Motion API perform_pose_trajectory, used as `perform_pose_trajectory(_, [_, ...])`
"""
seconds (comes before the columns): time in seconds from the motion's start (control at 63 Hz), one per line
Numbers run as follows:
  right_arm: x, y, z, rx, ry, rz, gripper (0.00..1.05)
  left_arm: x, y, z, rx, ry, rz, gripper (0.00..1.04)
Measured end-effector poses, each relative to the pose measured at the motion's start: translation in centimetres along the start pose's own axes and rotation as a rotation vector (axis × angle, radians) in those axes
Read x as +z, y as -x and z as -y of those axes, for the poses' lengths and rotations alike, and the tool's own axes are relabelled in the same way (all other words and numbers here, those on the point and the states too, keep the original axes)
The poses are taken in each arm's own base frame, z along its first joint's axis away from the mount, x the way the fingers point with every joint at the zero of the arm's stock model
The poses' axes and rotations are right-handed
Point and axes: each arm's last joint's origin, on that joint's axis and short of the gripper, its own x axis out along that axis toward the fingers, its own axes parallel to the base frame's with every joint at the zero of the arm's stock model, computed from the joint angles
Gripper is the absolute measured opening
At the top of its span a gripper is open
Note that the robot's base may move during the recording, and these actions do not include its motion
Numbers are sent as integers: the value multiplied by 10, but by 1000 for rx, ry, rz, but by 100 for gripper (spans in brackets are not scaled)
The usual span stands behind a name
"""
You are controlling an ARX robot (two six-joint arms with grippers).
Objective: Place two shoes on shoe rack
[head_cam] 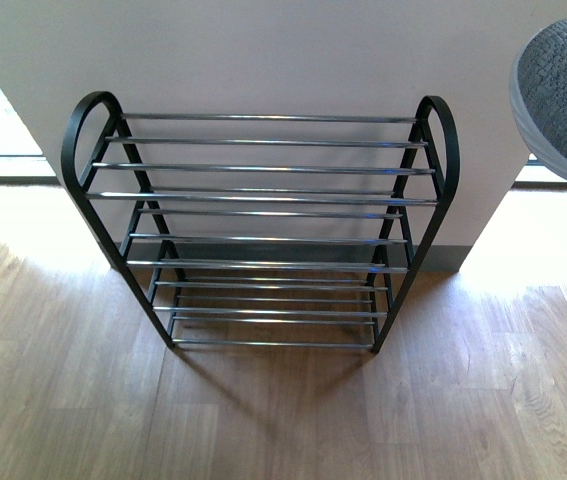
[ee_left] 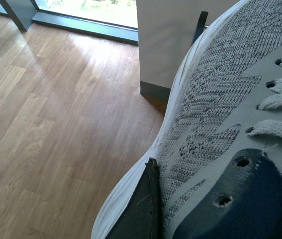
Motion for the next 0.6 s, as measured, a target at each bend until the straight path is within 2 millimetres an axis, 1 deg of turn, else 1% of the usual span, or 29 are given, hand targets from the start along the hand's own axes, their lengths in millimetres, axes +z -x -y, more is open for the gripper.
perform_pose_trajectory(0.032, [0, 0, 0, 1, 0, -1, 1, 0, 0, 0, 0, 0, 0, 2])
perform_pose_trajectory(0.143, [3, -4, -4, 237, 164, -53, 1, 0, 0, 0, 0, 0, 0, 2])
perform_pose_trajectory(0.159, [3, -6, -7, 286, 201, -68, 1, 0, 0, 0, 1, 0, 0, 2])
perform_pose_trajectory(0.206, [4, -10, -17, 362, 231, -105, 1, 0, 0, 0, 0, 0, 0, 2])
perform_pose_trajectory(0.302, [2, -18, -40, 433, 233, -182, 1, 0, 0, 0, -5, 0, -1, 2])
perform_pose_trajectory(0.334, [0, -20, -46, 440, 225, -202, 1, 0, 0, 0, -6, 0, -2, 2])
perform_pose_trajectory(0.397, [-3, -27, -64, 439, 204, -246, 1, 0, 0, 0, -4, 0, -1, 2])
perform_pose_trajectory(0.413, [-4, -30, -74, 429, 188, -255, 1, 0, 0, 0, -2, 0, 0, 2])
perform_pose_trajectory(0.445, [-5, -35, -88, 408, 172, -256, 1, 0, 0, 0, 1, -1, 0, 2])
perform_pose_trajectory(0.508, [-5, -44, -108, 365, 145, -248, 1, 0, 0, 0, 1, 0, 0, 2])
perform_pose_trajectory(0.604, [-6, -58, -132, 298, 102, -232, 1, 0, 0, 0, 0, 0, 0, 2])
